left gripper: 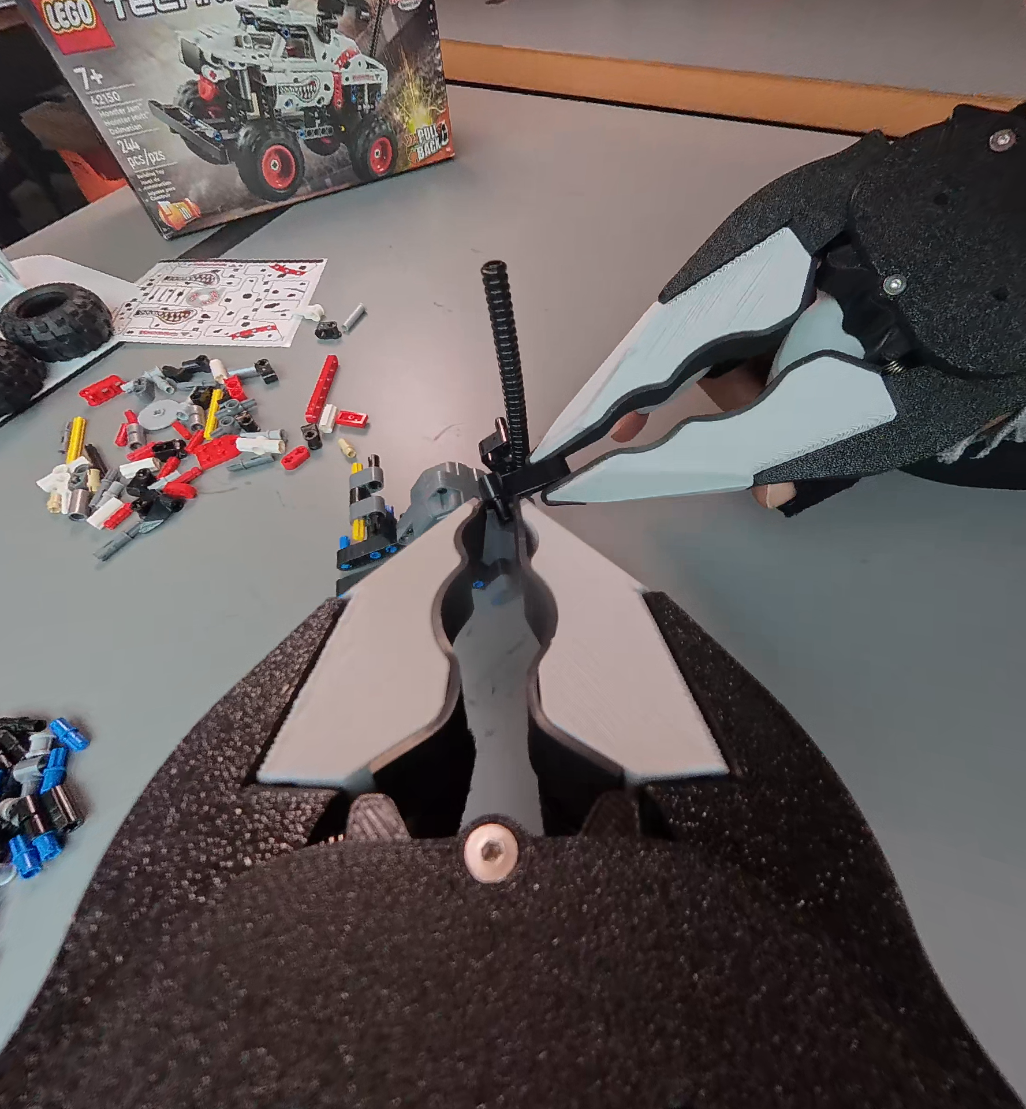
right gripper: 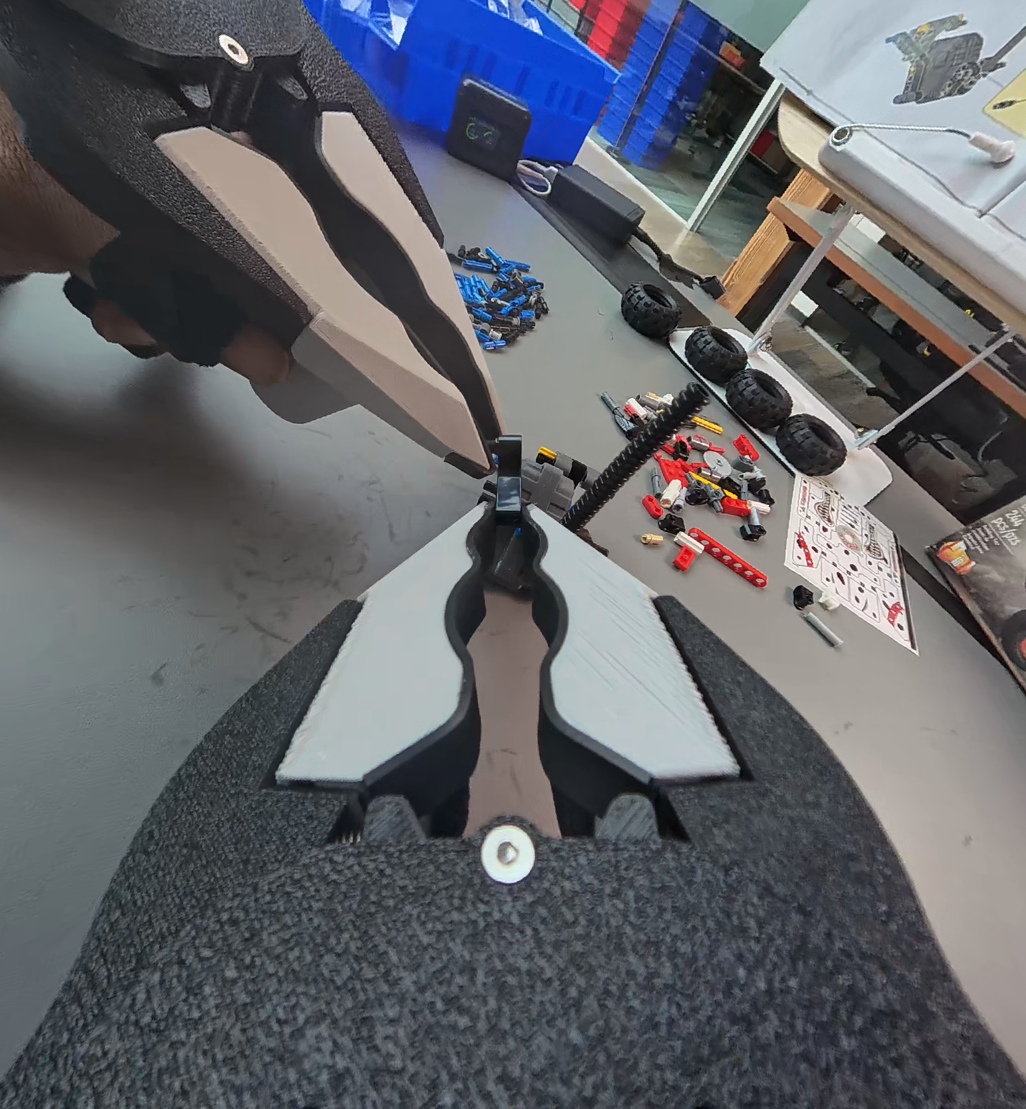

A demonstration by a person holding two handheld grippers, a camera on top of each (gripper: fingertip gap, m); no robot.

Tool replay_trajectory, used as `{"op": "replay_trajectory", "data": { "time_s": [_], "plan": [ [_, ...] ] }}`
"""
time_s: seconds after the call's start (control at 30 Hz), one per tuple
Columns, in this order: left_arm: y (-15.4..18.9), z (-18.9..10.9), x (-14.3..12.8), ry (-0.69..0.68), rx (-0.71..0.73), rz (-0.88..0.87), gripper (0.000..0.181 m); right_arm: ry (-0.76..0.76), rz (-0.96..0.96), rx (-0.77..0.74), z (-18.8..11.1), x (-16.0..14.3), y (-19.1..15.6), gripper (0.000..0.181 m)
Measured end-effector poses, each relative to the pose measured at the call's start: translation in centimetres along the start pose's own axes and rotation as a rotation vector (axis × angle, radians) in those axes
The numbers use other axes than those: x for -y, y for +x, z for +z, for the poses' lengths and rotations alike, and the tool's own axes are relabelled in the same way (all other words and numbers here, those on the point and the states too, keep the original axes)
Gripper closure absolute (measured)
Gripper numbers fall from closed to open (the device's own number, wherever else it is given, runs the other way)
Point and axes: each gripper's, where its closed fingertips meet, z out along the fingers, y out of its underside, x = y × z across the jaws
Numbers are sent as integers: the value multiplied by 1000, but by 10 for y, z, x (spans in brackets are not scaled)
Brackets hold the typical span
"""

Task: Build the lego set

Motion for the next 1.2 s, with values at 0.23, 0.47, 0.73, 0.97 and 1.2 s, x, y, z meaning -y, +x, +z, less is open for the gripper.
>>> {"op": "replay_trajectory", "data": {
  "time_s": [0.23, 0.47, 0.73, 0.97, 1.2],
  "plan": [
    [0, 0, 0, 1, 6, 21, 173, 4, -9, 5, -1, 0, -1, 174],
    [-2, 5, -5, -32, 53, 103, 174, -35, -29, 17, 1, -6, -3, 172],
    [3, 6, -1, 6, 46, 151, 172, -66, -119, 0, 0, -13, -4, 171],
    [5, 2, 3, 55, -6, 66, 172, -25, -269, -88, -4, -4, 0, 172],
    [3, 11, -8, -68, 118, 274, 174, -110, -214, -8, 3, -22, -8, 170]
  ]
}}
